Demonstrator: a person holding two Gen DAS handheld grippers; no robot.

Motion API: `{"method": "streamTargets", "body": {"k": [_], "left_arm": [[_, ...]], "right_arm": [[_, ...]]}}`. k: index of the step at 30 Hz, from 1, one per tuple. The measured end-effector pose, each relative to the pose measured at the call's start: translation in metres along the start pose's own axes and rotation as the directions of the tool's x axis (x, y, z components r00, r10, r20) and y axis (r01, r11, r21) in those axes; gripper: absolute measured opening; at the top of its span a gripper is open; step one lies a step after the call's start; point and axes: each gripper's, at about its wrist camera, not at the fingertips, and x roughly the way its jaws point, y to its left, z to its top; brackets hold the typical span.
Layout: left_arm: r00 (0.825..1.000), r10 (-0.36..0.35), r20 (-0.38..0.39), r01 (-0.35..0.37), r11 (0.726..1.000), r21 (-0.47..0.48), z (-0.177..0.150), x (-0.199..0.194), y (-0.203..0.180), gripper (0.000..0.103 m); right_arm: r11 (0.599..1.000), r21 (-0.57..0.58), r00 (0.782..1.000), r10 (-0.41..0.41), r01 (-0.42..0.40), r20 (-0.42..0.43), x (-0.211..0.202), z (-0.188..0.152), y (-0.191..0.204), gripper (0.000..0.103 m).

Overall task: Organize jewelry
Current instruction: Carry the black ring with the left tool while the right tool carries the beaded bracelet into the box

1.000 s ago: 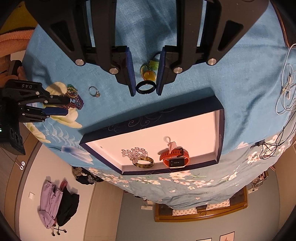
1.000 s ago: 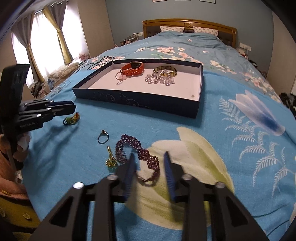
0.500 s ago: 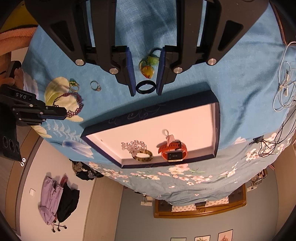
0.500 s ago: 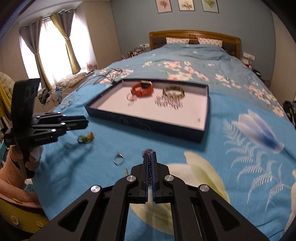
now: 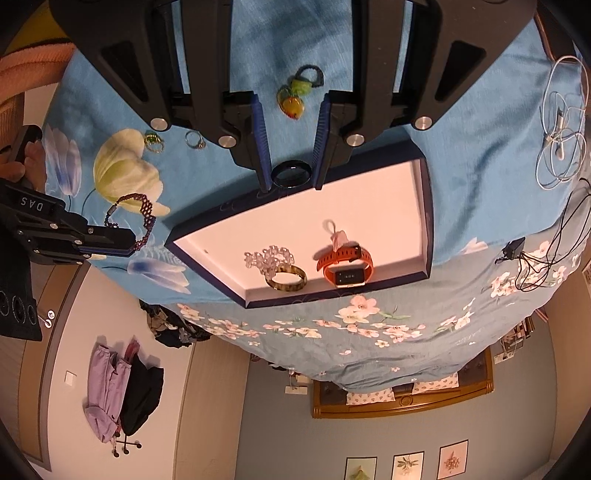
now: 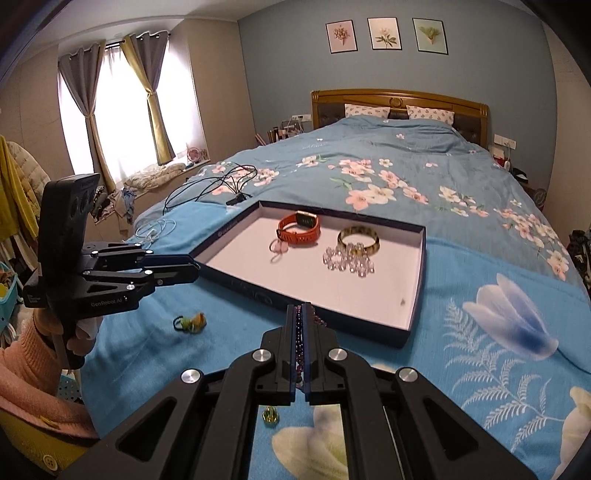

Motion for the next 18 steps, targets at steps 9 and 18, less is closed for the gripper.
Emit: {"method": "streamTargets", "body": {"k": [9, 18], "left_arm": [[1.000, 0.002, 0.011, -0.002, 1.000, 0.007, 0.014, 0.007, 0.001, 0.023], [1.000, 0.012, 0.013, -0.013, 1.000, 0.024, 0.027, 0.019, 0.003, 0.023]], "right_arm": [[1.000, -0.006, 1.000, 0.005, -0.005, 0.025, 0.003, 0.014, -0.002, 0.002], [1.000, -0.007, 0.999, 0.015, -0.015, 0.046, 0.012, 0.034, -0.009, 0.001]]}}
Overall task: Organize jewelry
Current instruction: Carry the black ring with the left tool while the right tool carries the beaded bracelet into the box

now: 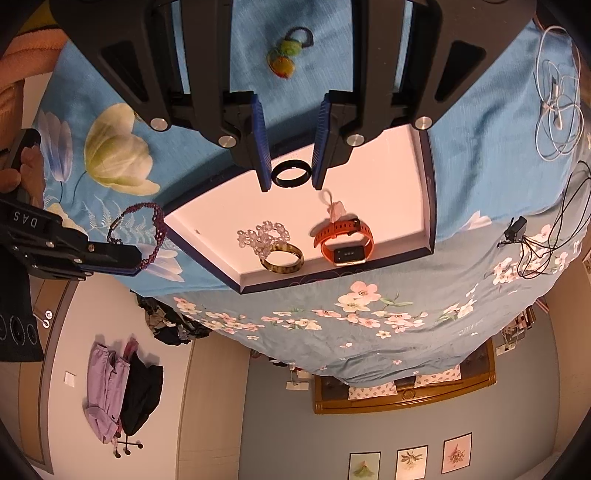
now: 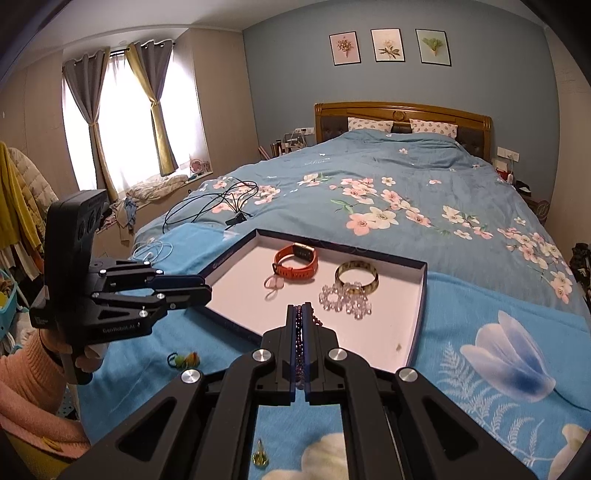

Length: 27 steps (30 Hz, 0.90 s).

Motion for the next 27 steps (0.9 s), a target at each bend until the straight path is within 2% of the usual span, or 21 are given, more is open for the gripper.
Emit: {"method": "streamTargets", "body": {"k": [18, 27], "left_arm": [[0.998, 0.017, -0.062, -0.017, 1.000, -0.002, 0.012, 0.046, 0.011, 0.023], [0.992, 0.010, -0.127, -0.011, 1.000, -0.009, 0.012, 0.073, 0.016, 0.023]], "right_arm": [[0.997, 0.057, 0.998, 0.057, -0.055, -0.038, 0.053, 0.023, -0.017, 0.002], [0.993, 0.096, 0.994, 0.081, -0.073, -0.077, 0.083, 0.024, -0.022, 0.001]]}}
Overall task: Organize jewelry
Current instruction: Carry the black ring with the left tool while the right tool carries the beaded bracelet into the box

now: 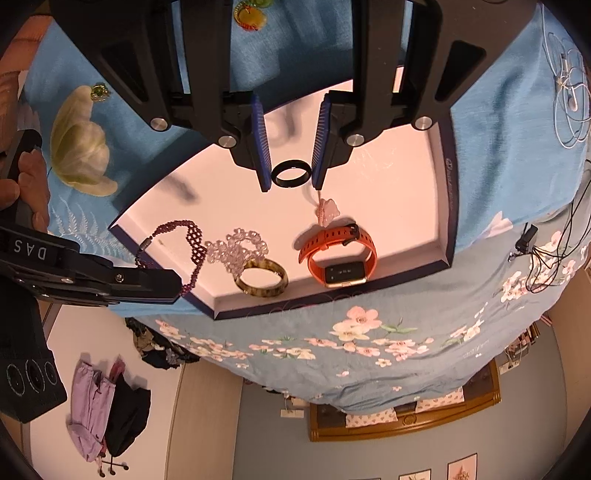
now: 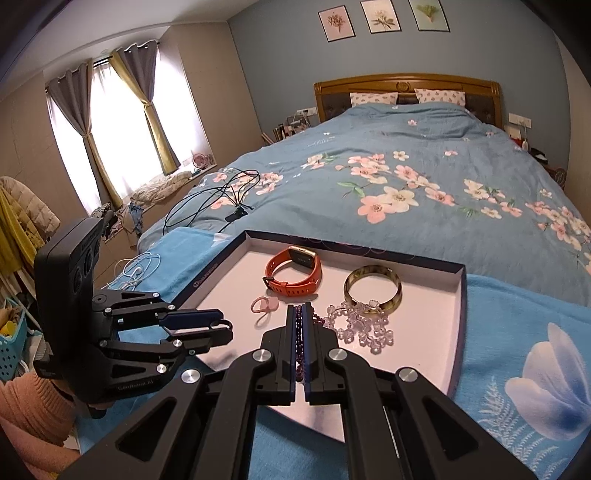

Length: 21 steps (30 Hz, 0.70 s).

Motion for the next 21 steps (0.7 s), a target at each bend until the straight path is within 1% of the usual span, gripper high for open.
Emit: {"method": "streamTargets", "body": {"k": [7, 12, 16, 21], "left_arm": [[0.999, 0.001, -0.037, -0.001, 1.000, 0.001, 0.005, 0.018, 0.002, 0.023], [0.998, 0.021, -0.062, -0.022, 1.000, -0.005, 0.011, 0.031, 0.005, 0.023], [0.996, 0.029, -0.086, -0.032, 0.999, -0.024, 0.014, 0.041, 0.010, 0.023], [0.994, 0.032, -0.101, -0.037, 0.998, -0.049, 0.018, 0.051, 0.017, 0.023]], "right_arm": [[0.999, 0.033, 1.000, 0.019, -0.019, -0.023, 0.016, 0.002, -0.006, 0.002], [0.998, 0.060, 0.999, 0.038, -0.036, -0.034, 0.027, 0.004, -0.011, 0.002], [0.996, 0.087, 0.998, 0.033, -0.029, -0.051, 0.036, 0.003, -0.020, 0.002], [0.992, 0.126, 0.997, 0.005, 0.004, -0.073, 0.043, -0.001, -0.036, 0.002]]}}
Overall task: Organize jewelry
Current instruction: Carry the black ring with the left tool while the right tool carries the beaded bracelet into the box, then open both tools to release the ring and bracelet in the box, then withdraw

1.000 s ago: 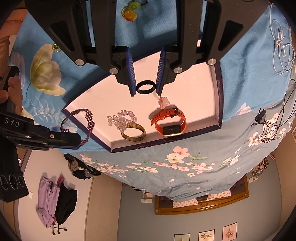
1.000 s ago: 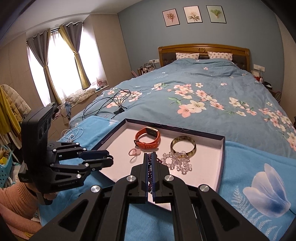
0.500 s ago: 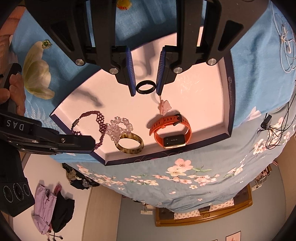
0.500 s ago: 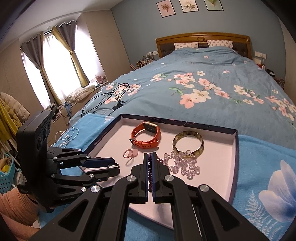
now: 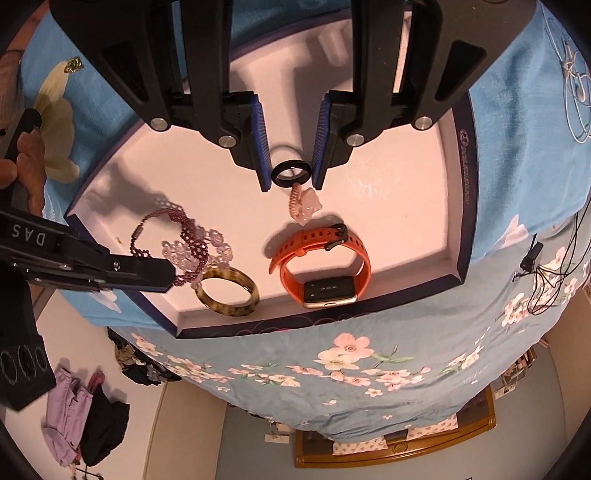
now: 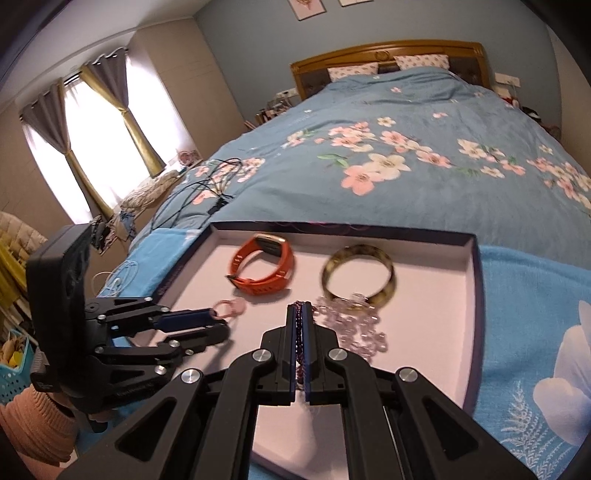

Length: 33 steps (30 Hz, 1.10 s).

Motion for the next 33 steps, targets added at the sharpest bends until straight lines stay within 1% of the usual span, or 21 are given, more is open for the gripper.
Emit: {"method": "streamTargets", "body": {"k": [7, 8, 13, 15, 17, 20, 22, 24, 26, 27, 30, 33], "left_arm": [[1.000, 0.010, 0.004, -0.009, 1.000, -0.013, 0.007, 0.006, 0.003, 0.023], [1.000, 0.011, 0.004, -0.011, 1.000, -0.013, 0.008, 0.007, 0.003, 0.023], [1.000, 0.019, 0.009, -0.018, 1.000, -0.015, 0.010, 0.007, 0.004, 0.023], [1.000, 0.018, 0.014, -0.018, 1.000, -0.014, 0.009, 0.005, 0.003, 0.025], [0.999, 0.030, 0.030, -0.029, 1.000, -0.011, 0.008, -0.001, 0.002, 0.032], [0.997, 0.046, 0.069, -0.045, 0.999, -0.004, 0.006, -0.014, 0.000, 0.037], [0.994, 0.046, 0.095, -0.047, 0.999, -0.002, 0.005, -0.026, -0.001, 0.039], [0.991, 0.052, 0.123, -0.052, 0.999, -0.003, 0.003, -0.038, -0.001, 0.042], [0.987, 0.056, 0.150, -0.057, 0.998, 0.001, 0.000, -0.051, -0.002, 0.044], [0.984, 0.055, 0.167, -0.056, 0.998, 0.001, -0.003, -0.060, -0.002, 0.046], [0.976, 0.054, 0.212, -0.055, 0.998, 0.000, -0.011, -0.084, -0.003, 0.049], [0.971, 0.052, 0.234, -0.054, 0.999, 0.002, -0.023, -0.102, -0.003, 0.051]], "right_arm": [[0.999, -0.002, 0.999, -0.052, 0.052, -0.011, 0.005, -0.002, -0.007, 0.002], [0.998, -0.009, 0.998, -0.065, 0.065, -0.010, 0.006, -0.002, -0.007, 0.004], [0.993, -0.027, 0.994, -0.113, 0.112, -0.002, 0.006, 0.001, -0.008, 0.007], [0.992, -0.028, 0.992, -0.126, 0.126, 0.004, 0.004, 0.001, -0.009, 0.008], [0.992, -0.026, 0.992, -0.126, 0.126, 0.008, 0.001, 0.000, -0.010, 0.008], [0.991, -0.031, 0.991, -0.131, 0.132, 0.019, -0.005, -0.002, -0.009, 0.008], [0.991, -0.035, 0.991, -0.130, 0.131, 0.028, -0.011, -0.003, -0.008, 0.012], [0.990, -0.041, 0.991, -0.131, 0.132, 0.038, -0.018, -0.005, -0.006, 0.018], [0.990, -0.057, 0.991, -0.126, 0.129, 0.053, -0.029, -0.010, 0.000, 0.021], [0.990, -0.062, 0.991, -0.122, 0.125, 0.057, -0.033, -0.012, 0.002, 0.024], [0.990, -0.090, 0.992, -0.100, 0.107, 0.073, -0.050, -0.022, 0.011, 0.028], [0.988, -0.123, 0.993, -0.085, 0.094, 0.079, -0.065, -0.033, 0.022, 0.032]]}}
